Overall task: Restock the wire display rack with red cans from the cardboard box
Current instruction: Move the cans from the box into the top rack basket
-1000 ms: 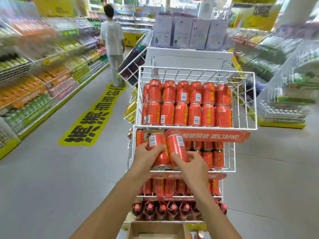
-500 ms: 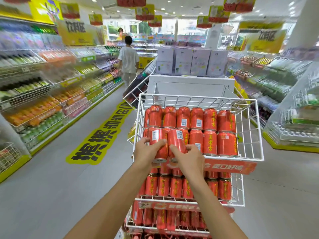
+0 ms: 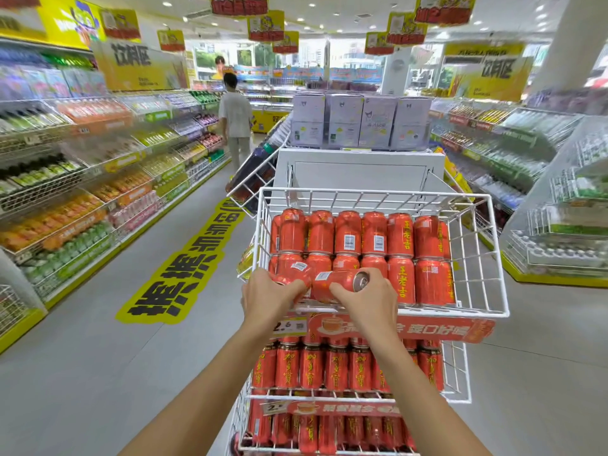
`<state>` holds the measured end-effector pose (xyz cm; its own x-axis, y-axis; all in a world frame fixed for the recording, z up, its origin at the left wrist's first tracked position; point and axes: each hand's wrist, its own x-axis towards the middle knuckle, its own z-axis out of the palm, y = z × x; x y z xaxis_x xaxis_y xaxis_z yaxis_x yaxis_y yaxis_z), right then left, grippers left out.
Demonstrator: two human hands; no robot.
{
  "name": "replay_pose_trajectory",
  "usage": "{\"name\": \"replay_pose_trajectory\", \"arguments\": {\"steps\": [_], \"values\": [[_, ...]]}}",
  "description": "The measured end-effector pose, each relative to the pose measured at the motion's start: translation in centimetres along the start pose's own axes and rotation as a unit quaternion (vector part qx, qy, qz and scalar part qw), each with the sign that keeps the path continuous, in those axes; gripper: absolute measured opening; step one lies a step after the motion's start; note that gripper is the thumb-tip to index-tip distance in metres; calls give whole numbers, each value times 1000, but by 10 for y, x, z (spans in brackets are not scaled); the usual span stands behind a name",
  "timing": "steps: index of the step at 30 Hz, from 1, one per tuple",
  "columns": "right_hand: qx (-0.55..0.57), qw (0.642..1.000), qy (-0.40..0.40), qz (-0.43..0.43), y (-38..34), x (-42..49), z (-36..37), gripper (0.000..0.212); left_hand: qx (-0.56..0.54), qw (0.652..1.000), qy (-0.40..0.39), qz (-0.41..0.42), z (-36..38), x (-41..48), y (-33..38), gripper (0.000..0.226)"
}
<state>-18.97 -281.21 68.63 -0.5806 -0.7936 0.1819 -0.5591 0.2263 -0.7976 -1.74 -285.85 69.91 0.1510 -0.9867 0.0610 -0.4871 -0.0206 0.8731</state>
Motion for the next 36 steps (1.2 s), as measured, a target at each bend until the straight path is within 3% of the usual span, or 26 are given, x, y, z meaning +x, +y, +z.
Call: {"name": "replay_pose_trajectory", "arguments": {"steps": [5, 10, 16, 20, 23, 29, 32, 34, 36], "values": [[55, 998, -2, -18, -3, 9, 0, 75, 47, 995, 56, 69, -5, 10, 3, 49], [101, 994, -19, -38, -5, 21, 0, 71, 30, 995, 48, 84, -4, 22, 9, 59], [104, 991, -61, -59, -5, 44, 5, 74, -10, 994, 27, 104, 2, 37, 10, 32], [120, 984, -116, -70, -2, 59, 16, 61, -24, 994, 7, 104, 13, 52, 8, 34], [112, 982, -133, -69, -1, 68, 27, 72, -30, 996, -5, 84, 20, 62, 6, 48], [109, 986, -112, -51, 8, 70, 41, 76, -30, 994, -31, 98, 29, 73, -2, 23], [113, 988, -90, -46, 12, 71, 43, 74, -41, 992, -36, 112, 31, 76, -1, 30], [114, 990, -73, -46, 14, 70, 43, 74, -40, 992, -43, 108, 34, 80, -1, 58], [105, 991, -58, -52, 16, 69, 42, 76, -37, 993, -46, 99, 40, 82, -2, 63]]}}
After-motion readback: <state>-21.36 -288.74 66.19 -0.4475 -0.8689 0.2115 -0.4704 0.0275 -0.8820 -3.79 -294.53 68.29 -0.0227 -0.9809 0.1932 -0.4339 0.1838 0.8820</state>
